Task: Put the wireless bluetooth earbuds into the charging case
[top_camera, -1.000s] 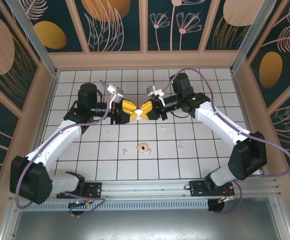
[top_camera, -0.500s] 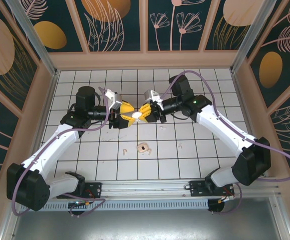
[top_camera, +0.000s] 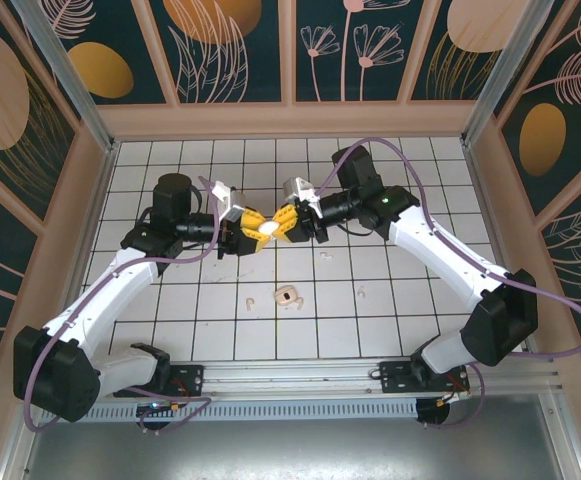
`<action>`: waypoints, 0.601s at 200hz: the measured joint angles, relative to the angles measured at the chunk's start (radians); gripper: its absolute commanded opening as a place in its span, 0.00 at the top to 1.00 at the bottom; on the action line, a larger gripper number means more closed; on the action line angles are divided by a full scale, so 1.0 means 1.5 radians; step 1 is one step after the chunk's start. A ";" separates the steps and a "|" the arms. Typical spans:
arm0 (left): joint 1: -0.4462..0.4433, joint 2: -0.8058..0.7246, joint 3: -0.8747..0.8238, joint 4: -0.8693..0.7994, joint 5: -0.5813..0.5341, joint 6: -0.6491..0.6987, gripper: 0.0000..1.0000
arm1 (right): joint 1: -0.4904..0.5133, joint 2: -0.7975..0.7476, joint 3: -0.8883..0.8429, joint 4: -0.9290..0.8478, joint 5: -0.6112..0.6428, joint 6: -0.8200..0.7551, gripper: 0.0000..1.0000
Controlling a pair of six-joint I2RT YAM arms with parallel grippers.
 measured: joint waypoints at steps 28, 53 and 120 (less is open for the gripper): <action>0.000 0.000 -0.001 -0.006 0.002 0.010 0.78 | -0.001 0.000 0.000 0.000 0.006 0.003 0.78; 0.000 0.000 -0.001 -0.005 0.000 0.012 0.81 | -0.001 0.000 0.000 0.005 0.011 0.022 0.66; 0.002 0.000 -0.001 -0.008 -0.018 0.012 0.87 | -0.006 -0.001 -0.019 0.078 0.026 0.082 0.61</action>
